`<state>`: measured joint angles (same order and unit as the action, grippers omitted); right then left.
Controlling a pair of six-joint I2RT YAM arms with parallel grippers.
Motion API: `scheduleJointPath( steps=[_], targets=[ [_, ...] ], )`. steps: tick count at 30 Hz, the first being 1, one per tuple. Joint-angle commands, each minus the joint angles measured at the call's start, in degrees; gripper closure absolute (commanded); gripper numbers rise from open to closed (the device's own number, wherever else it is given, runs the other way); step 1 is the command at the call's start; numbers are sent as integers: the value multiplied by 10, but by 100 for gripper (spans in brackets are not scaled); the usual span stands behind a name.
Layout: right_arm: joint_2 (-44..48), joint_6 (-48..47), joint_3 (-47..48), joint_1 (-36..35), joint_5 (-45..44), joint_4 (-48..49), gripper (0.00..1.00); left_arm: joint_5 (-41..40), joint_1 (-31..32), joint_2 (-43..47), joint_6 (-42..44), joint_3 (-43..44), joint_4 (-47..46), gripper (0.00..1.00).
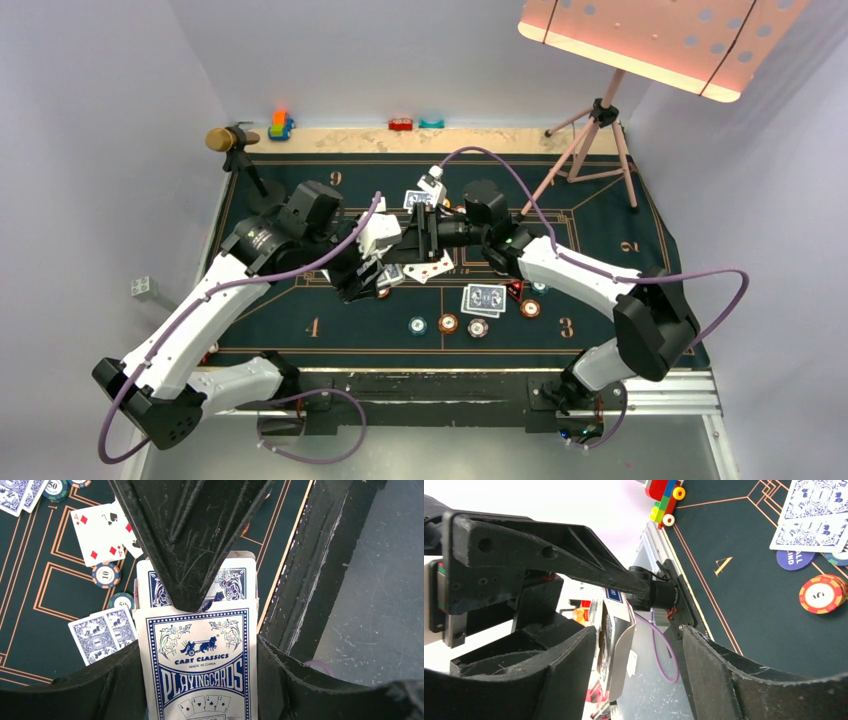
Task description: Distribute texas hold em gaming equipment
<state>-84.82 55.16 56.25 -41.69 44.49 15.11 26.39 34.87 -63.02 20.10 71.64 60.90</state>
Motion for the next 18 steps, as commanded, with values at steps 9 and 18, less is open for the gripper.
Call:
scheduleJointPath(
  steps=[9,18],
  targets=[
    [23,22,-12,0,3,44,55,14,-2,21,-2,20,2,100],
    [57,6,-36,31,2,13,61,9,-2,23,-2,23,3,100]
  ],
)
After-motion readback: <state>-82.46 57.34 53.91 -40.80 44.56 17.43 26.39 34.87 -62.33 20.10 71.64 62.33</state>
